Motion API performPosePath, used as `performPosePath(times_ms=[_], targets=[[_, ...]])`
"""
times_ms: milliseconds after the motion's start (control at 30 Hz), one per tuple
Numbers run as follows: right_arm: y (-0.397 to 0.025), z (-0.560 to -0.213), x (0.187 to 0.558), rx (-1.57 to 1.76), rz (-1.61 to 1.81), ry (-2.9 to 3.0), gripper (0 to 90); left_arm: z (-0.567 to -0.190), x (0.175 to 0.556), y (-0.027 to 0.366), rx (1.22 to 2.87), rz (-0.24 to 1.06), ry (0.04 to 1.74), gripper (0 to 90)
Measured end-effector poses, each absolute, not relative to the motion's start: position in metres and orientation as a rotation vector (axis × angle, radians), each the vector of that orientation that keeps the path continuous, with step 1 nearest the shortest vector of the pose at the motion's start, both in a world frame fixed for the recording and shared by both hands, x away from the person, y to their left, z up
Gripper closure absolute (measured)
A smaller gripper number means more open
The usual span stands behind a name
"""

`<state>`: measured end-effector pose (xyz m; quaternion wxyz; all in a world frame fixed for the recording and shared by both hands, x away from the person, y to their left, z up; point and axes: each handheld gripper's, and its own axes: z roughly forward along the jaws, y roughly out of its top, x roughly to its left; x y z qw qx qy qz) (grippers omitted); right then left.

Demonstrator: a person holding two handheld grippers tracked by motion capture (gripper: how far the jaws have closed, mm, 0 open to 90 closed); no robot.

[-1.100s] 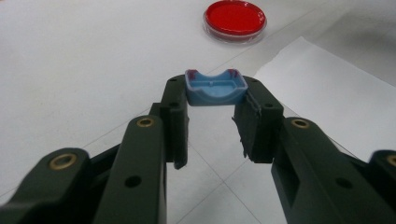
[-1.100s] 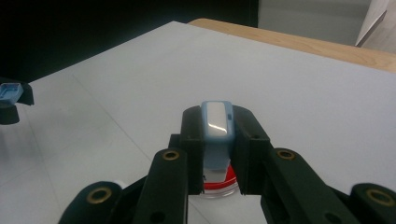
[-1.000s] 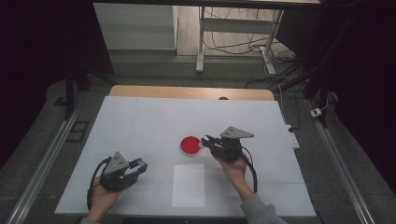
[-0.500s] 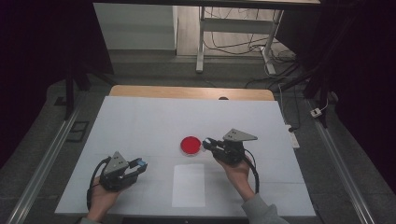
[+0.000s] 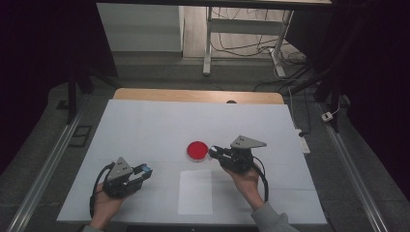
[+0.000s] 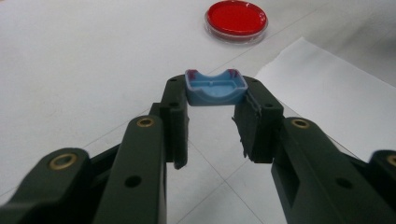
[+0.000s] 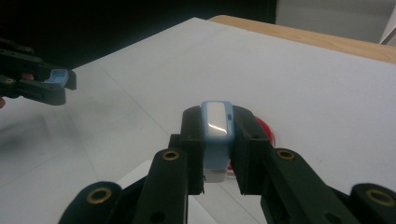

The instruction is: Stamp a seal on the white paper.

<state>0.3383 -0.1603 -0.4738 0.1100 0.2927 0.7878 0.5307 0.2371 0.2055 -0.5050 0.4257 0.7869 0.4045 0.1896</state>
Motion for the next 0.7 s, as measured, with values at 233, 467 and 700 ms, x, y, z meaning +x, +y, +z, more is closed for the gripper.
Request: performPosePath(times_ms=[233, 467, 700], targets=[[-0.161, -0.474, 0.334, 0.854, 1.562, 2.334, 75.4, -0.505, 0.237, 0.205, 1.968, 0.474, 1.011, 65.1], [-0.165, -0.474, 0.328, 0.846, 1.563, 2.343, 75.5, -0.505, 0.237, 0.205, 1.971, 0.472, 1.009, 65.0], [-0.167, -0.474, 0.324, 0.844, 1.580, 2.346, 75.5, -0.505, 0.237, 0.205, 1.973, 0.472, 1.008, 65.0]])
